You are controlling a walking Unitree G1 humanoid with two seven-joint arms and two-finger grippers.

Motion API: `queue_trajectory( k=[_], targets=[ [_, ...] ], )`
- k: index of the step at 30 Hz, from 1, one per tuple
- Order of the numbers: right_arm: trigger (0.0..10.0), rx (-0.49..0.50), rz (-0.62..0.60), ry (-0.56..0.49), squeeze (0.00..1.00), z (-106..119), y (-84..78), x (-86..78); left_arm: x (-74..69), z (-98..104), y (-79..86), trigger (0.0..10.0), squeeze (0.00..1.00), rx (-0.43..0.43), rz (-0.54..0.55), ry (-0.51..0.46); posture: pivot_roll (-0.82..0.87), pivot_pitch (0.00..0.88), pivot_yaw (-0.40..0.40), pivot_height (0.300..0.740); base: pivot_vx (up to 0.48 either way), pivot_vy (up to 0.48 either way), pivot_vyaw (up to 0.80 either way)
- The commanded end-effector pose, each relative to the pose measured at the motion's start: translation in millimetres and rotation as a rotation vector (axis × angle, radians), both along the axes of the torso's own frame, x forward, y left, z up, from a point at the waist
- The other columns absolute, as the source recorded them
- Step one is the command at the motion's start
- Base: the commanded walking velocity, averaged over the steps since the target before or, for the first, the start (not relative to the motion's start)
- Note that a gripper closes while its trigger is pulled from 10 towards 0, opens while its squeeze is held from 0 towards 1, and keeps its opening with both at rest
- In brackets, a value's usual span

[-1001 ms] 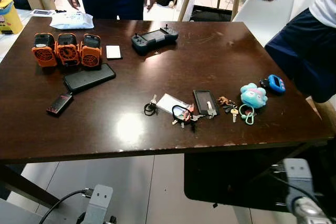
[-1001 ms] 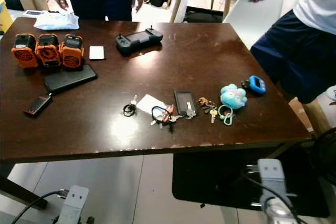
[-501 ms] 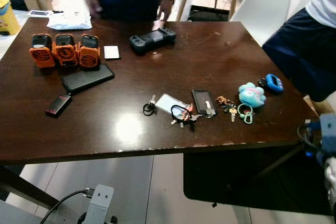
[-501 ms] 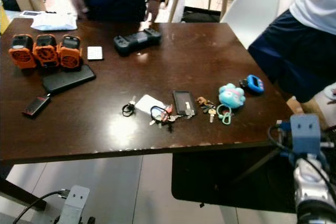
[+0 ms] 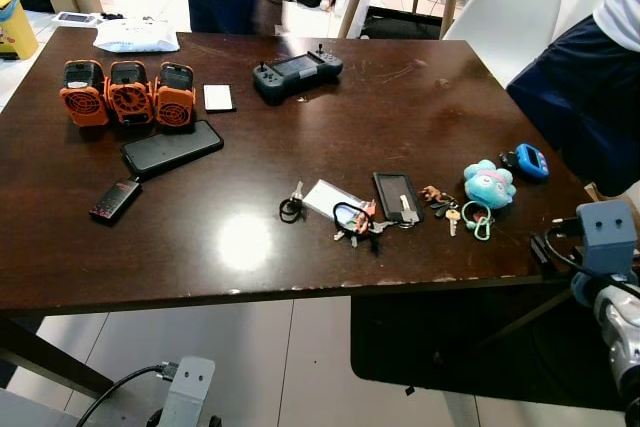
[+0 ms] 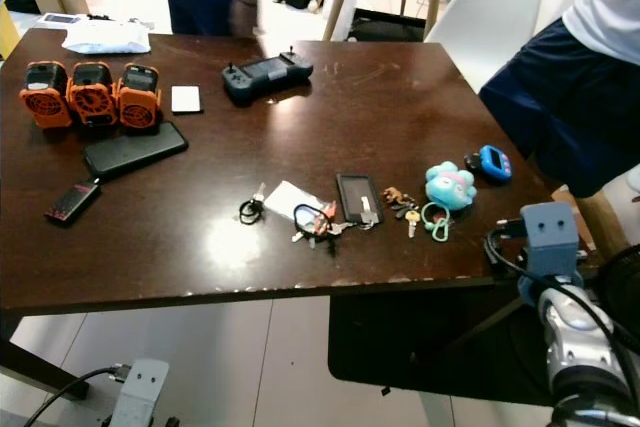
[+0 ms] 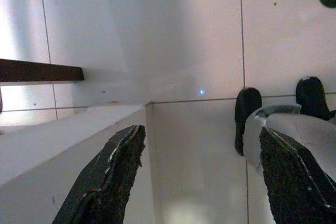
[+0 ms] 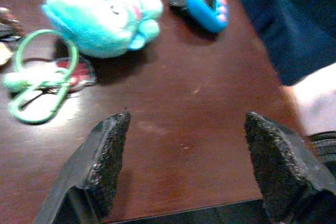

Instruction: Hang keys on a hook

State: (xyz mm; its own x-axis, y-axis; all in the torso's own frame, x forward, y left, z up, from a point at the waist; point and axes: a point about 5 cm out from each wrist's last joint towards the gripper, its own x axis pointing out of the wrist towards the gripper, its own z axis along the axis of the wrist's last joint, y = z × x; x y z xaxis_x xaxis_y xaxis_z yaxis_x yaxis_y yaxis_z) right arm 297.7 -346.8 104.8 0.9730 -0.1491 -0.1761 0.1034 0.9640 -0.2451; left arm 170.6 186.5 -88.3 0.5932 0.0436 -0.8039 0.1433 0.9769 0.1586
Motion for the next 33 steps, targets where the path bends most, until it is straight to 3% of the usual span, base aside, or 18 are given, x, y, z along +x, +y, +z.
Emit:
queue_trajectory(
  k=[1,4,9,16,33],
  targets=[
    [10.0,0.072,0.023,0.011,0.00,-7,3.5,-2.0,-6.8,-3,-0.3,10.0,0.00,-0.002,-0.005,0.025,-0.03,0.034,-0.023,0.740,0.000,0.000,0.00],
    [10.0,0.169,0.116,0.001,0.00,-12,18.3,0.3,-8.0,-4,0.5,10.0,0.00,-0.003,-0.007,0.028,-0.03,0.036,-0.019,0.740,0.000,0.000,0.00],
    [10.0,0.269,0.101,-0.061,0.00,-7,17.9,3.4,-8.1,-3,2.4,10.0,0.00,-0.004,-0.005,0.034,-0.04,0.031,-0.012,0.740,0.000,0.000,0.00],
    [10.0,0.274,0.101,-0.083,0.00,-2,19.1,6.8,-6.3,-3,2.7,10.0,0.00,-0.020,-0.014,0.037,-0.04,0.029,-0.013,0.740,0.000,0.000,0.00],
    [10.0,0.302,0.223,-0.083,0.00,-2,37.7,13.1,-8.7,-4,0.6,10.0,0.00,-0.031,-0.020,0.049,-0.03,0.036,-0.007,0.740,0.000,-0.476,0.00]
  ],
)
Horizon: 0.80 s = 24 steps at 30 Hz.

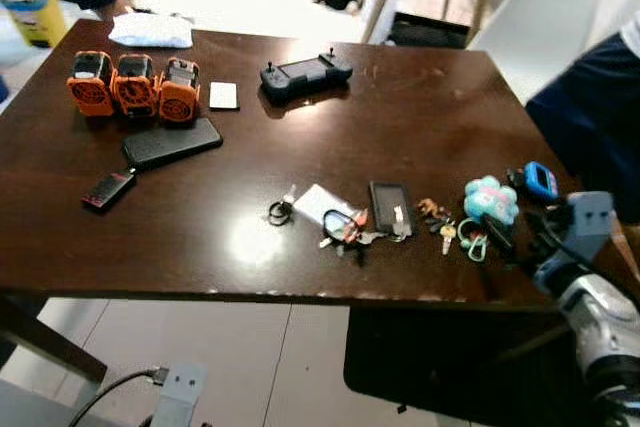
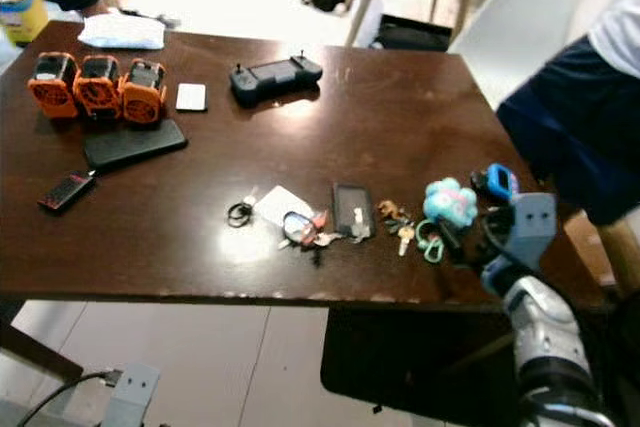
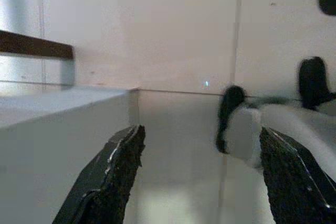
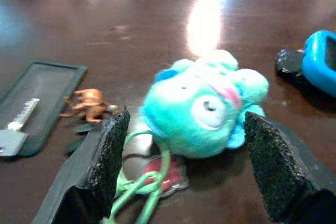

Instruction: Hang keys on a hook

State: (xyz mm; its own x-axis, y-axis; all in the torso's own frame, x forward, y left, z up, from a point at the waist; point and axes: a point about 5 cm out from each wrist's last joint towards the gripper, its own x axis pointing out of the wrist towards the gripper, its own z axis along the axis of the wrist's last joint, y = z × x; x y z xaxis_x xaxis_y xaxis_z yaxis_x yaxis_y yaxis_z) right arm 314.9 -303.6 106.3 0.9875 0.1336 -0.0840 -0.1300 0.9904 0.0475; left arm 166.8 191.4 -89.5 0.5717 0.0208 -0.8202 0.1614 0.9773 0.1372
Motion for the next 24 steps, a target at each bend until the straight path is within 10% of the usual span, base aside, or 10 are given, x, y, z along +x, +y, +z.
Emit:
queue_trajectory(
  k=[1,24],
  targets=[
    [10.0,0.001,-0.019,0.019,0.00,-4,-4.4,-3.5,-4.7,-3,-4.2,10.0,0.00,-0.013,-0.007,0.021,-0.03,0.036,-0.007,0.740,0.000,-0.480,0.00],
    [10.0,-0.094,0.186,0.071,0.00,-1,19.4,6.9,-3.8,-2,-4.4,10.0,0.00,-0.016,-0.001,0.020,-0.03,0.038,-0.006,0.740,0.000,-0.101,0.00]
  ],
)
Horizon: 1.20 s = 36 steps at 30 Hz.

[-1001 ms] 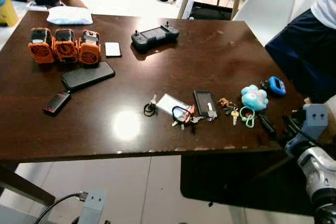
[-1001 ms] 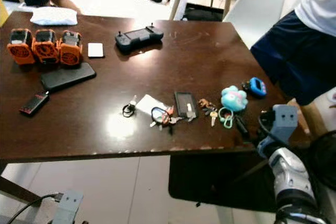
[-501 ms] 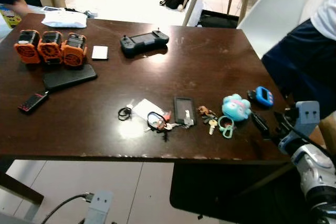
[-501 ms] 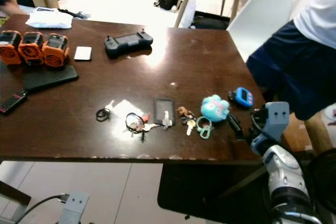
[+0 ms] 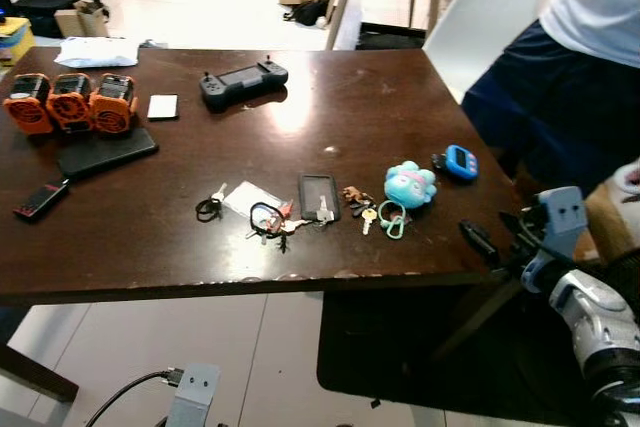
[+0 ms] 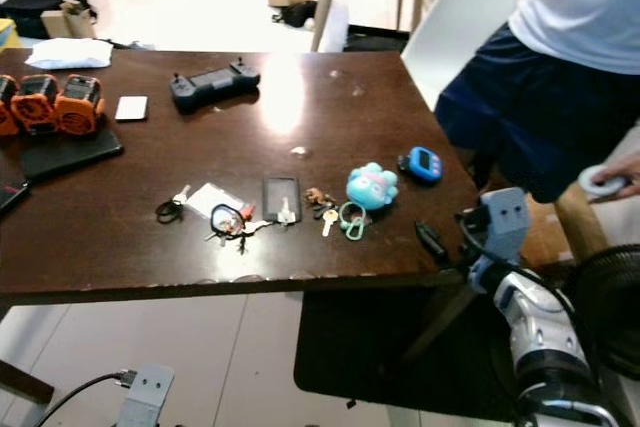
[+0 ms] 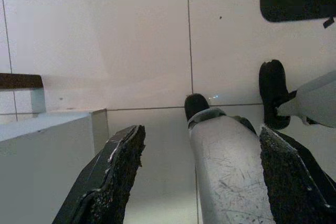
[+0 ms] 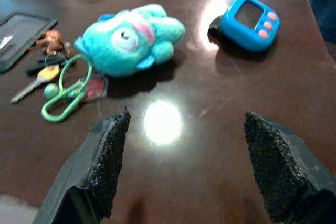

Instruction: Hang keys on a hook

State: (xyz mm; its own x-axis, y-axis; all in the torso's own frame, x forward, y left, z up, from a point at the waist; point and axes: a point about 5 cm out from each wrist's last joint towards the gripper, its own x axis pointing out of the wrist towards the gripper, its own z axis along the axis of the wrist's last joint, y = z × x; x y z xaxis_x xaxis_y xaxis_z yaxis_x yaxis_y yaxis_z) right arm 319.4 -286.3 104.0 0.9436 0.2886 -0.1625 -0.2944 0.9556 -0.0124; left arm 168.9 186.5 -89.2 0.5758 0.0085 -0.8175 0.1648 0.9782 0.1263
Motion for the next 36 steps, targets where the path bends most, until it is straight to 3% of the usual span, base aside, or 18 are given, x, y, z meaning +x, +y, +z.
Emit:
queue_trajectory(
  k=[1,8,10,11,12,14,16,19,23,27,35,36],
  targets=[
    [10.0,-0.024,0.023,0.007,0.00,2,4.4,3.7,-6.9,-3,0.4,10.0,0.00,-0.005,0.000,0.028,-0.03,0.038,-0.006,0.740,0.000,-0.480,0.00],
    [10.0,-0.062,0.179,0.040,0.00,-4,38.6,12.2,-9.0,-4,3.0,10.0,0.00,0.005,0.014,0.029,-0.03,0.046,-0.009,0.740,0.000,-0.320,0.00],
    [10.0,-0.062,0.179,0.040,0.00,-4,38.6,12.2,-9.0,-4,3.0,10.0,0.00,0.005,0.014,0.029,-0.03,0.046,-0.009,0.740,0.000,0.000,0.00],
    [10.0,-0.071,0.297,0.047,0.00,-5,61.5,16.3,-9.3,-4,2.5,10.0,0.00,0.003,0.013,0.030,-0.03,0.049,-0.009,0.740,0.000,0.000,0.00],
    [10.0,-0.071,0.297,0.047,0.00,-5,61.5,16.3,-9.3,-4,2.5,10.0,0.00,0.003,0.013,0.030,-0.03,0.049,-0.009,0.740,0.000,0.000,0.00],
    [10.0,-0.088,0.434,0.056,0.00,-4,87.1,19.8,-9.6,-4,1.4,10.0,0.00,0.002,0.007,0.030,-0.03,0.049,-0.008,0.740,0.000,0.000,0.00],
    [10.0,-0.088,0.434,0.056,0.00,-4,87.1,19.8,-9.6,-4,1.4,10.0,0.00,0.002,0.007,0.030,-0.03,0.049,-0.008,0.740,0.000,0.000,0.00],
    [10.0,-0.076,0.520,0.032,0.00,2,103.5,23.4,-12.2,-5,2.0,10.0,0.00,0.005,0.005,0.037,-0.02,0.050,-0.012,0.740,0.000,0.000,0.00],
    [10.0,-0.045,0.504,0.006,0.00,9,107.0,28.3,-13.7,-5,3.1,10.0,0.00,0.006,0.007,0.039,-0.02,0.052,-0.013,0.740,0.000,0.000,0.00],
    [10.0,-0.013,0.337,-0.018,0.00,11,108.3,39.3,-17.5,-6,5.7,10.0,0.00,0.009,0.010,0.044,-0.01,0.060,-0.013,0.740,0.000,0.000,0.00],
    [10.0,0.073,0.181,0.018,0.00,-4,110.5,37.0,-25.2,-8,10.4,10.0,0.00,0.013,0.011,0.056,-0.01,0.088,0.004,0.740,0.000,0.000,0.00],
    [10.0,0.125,0.172,0.019,0.00,-8,111.2,34.5,-26.5,-8,12.2,10.0,0.00,0.016,0.010,0.057,0.00,0.095,0.011,0.740,0.000,0.000,0.00]
  ],
)
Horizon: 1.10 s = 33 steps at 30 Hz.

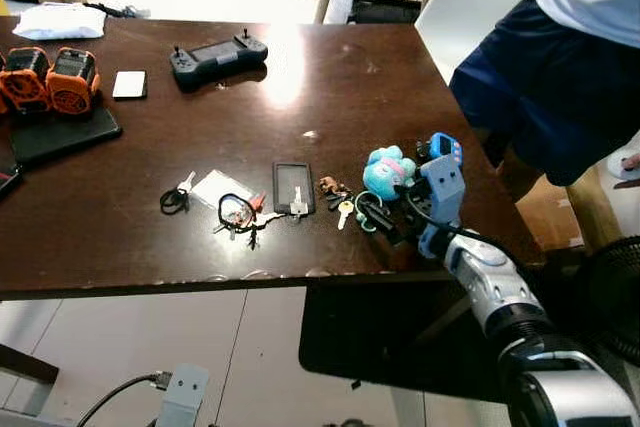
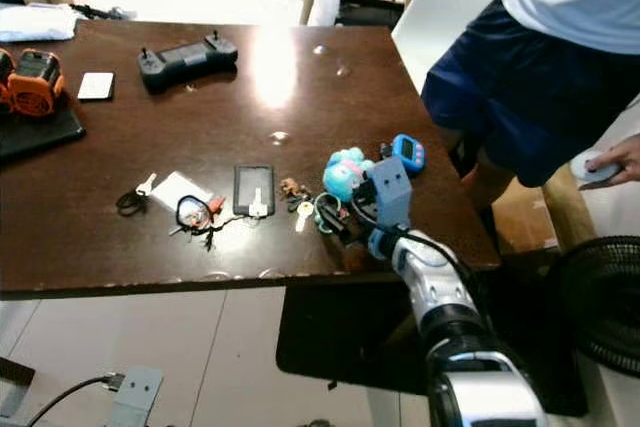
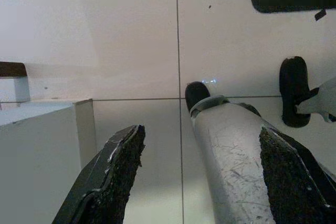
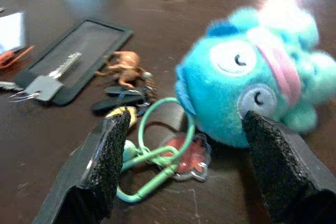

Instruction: Hang keys on a hook

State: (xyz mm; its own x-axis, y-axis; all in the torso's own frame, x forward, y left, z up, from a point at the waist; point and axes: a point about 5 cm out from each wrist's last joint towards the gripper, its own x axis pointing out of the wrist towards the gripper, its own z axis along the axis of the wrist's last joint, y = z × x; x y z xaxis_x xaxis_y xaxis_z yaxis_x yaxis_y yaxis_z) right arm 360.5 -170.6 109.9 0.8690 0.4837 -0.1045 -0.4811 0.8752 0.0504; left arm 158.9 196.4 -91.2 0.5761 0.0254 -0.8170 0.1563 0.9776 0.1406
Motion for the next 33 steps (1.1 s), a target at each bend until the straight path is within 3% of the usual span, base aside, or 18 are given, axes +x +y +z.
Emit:
queue_trajectory(
  k=[1,12,20,21,22,24,25,33],
  targets=[
    [10.0,0.070,-0.032,0.062,0.00,-16,-3.9,-8.0,-17.1,-6,3.5,10.0,0.00,0.002,0.002,0.058,0.00,0.102,0.020,0.740,0.000,0.000,0.00],
    [10.0,0.131,-0.080,0.188,0.00,-32,7.5,-10.4,-19.0,-5,14.1,10.0,0.00,0.019,0.000,0.055,0.01,0.126,0.047,0.740,0.000,0.000,0.00],
    [10.0,0.201,-0.161,0.247,0.00,-33,7.1,-7.3,-18.8,-5,15.7,10.0,0.00,0.022,0.000,0.054,0.01,0.128,0.052,0.740,0.000,0.000,0.00],
    [3.7,0.227,-0.227,0.313,0.00,-36,3.3,-5.7,-18.6,-5,15.3,10.0,0.00,0.021,-0.004,0.054,0.00,0.128,0.055,0.740,0.000,0.000,0.00],
    [1.9,0.229,-0.244,0.337,0.00,-37,2.1,-5.6,-18.3,-5,14.9,10.0,0.00,0.020,-0.006,0.053,0.00,0.129,0.056,0.740,0.000,0.000,0.00],
    [1.9,0.229,-0.244,0.337,0.00,-37,2.1,-5.6,-18.3,-5,14.9,10.0,0.00,0.020,-0.006,0.053,0.00,0.129,0.056,0.740,0.000,0.000,0.00],
    [0.0,0.239,-0.263,0.385,0.00,-39,1.2,-6.2,-17.9,-4,14.6,10.0,0.00,0.018,-0.008,0.052,0.00,0.130,0.056,0.740,0.000,0.000,0.00],
    [0.0,0.268,-0.258,0.485,0.00,-42,2.6,-7.4,-18.2,-5,14.0,10.0,0.00,0.017,-0.013,0.057,-0.01,0.133,0.057,0.740,0.000,0.000,0.00]
  ],
)
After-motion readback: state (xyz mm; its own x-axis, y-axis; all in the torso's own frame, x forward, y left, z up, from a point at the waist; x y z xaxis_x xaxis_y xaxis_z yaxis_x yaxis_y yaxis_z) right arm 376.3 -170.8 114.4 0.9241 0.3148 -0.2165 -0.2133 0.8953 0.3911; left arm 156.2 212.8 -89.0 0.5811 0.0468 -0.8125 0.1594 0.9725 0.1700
